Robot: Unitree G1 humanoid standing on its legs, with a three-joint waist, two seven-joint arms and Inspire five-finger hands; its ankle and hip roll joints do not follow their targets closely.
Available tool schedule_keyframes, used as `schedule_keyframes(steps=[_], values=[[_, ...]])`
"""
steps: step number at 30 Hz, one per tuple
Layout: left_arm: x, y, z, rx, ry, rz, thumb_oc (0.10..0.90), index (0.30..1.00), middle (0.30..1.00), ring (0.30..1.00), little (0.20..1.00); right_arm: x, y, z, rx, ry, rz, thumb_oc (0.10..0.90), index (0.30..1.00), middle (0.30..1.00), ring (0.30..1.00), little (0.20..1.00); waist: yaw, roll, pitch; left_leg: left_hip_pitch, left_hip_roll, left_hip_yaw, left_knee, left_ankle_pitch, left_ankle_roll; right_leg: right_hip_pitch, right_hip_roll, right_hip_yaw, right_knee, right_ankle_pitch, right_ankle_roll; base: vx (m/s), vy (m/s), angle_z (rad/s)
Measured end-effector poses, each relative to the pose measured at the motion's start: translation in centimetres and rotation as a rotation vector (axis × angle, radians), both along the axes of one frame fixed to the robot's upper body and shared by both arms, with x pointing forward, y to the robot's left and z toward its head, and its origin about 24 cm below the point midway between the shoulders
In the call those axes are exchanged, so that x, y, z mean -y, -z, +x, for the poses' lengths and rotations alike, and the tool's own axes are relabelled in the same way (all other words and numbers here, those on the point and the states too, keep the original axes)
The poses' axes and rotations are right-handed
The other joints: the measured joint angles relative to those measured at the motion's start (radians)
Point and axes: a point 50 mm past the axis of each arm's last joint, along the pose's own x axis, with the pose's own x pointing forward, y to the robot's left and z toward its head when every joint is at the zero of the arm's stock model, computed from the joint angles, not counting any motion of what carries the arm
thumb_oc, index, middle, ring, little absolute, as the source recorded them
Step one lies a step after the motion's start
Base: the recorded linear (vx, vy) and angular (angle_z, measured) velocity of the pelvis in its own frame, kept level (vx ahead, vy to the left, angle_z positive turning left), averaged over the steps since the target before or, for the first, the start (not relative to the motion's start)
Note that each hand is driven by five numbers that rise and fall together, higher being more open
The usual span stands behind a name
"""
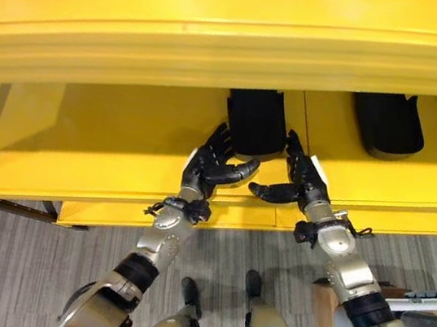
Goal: Move parts from the plastic box to the shelf.
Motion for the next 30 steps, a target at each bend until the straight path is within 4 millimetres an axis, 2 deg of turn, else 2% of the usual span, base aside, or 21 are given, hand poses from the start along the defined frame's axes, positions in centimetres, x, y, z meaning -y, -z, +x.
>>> schedule_keyframes(steps=[4, 20, 23, 30], values=[[0.1, 0.1, 0.0, -0.006, -0.008, 0.053, 0.9, 1.0, 1.0, 1.0, 1.0, 0.1, 0.4, -0.2, -0.013, 0.003, 0.0, 0.9, 1.0, 1.0, 1.0, 1.0, 0.001, 0.0, 0.0, 0.016, 0.0, 0.0, 0.0, 0.0, 0.001, 0.021, 0.0, -0.001, -0.008, 0.0, 0.0, 0.01, 0.005, 0.0], [0.0, 0.2, 0.0, -0.017, -0.032, 0.07, 0.9, 1.0, 1.0, 1.0, 1.0, 0.1, 0.7, -0.4, -0.007, 0.005, -0.031, 0.9, 1.0, 1.0, 1.0, 1.0, -0.002, 0.001, 0.0, 0.031, 0.0, 0.0, 0.0, -0.008, -0.006, 0.039, -0.001, -0.001, -0.015, 0.0, -0.001, 0.03, 0.007, 0.0], [0.1, 0.6, -0.2, -0.032, -0.043, 0.086, 0.9, 1.0, 1.0, 1.0, 1.0, 0.2, 1.0, -0.5, -0.013, 0.007, -0.044, 0.9, 1.0, 1.0, 1.0, 1.0, -0.002, 0.002, -0.001, 0.062, 0.0, 0.0, -0.001, -0.017, -0.009, 0.077, -0.001, 0.0, -0.021, -0.005, 0.001, 0.07, -0.005, -0.02], [0.2, 1.2, -0.8, -0.046, -0.04, 0.085, 0.9, 1.0, 1.0, 1.0, 1.0, 0.3, 1.3, -0.8, -0.009, 0.022, -0.066, 0.9, 1.0, 1.0, 1.0, 1.0, -0.003, 0.003, -0.011, 0.071, 0.0, 0.001, 0.0, -0.018, -0.006, 0.087, -0.001, -0.001, -0.033, -0.004, 0.0, 0.02, 0.006, 0.01]])
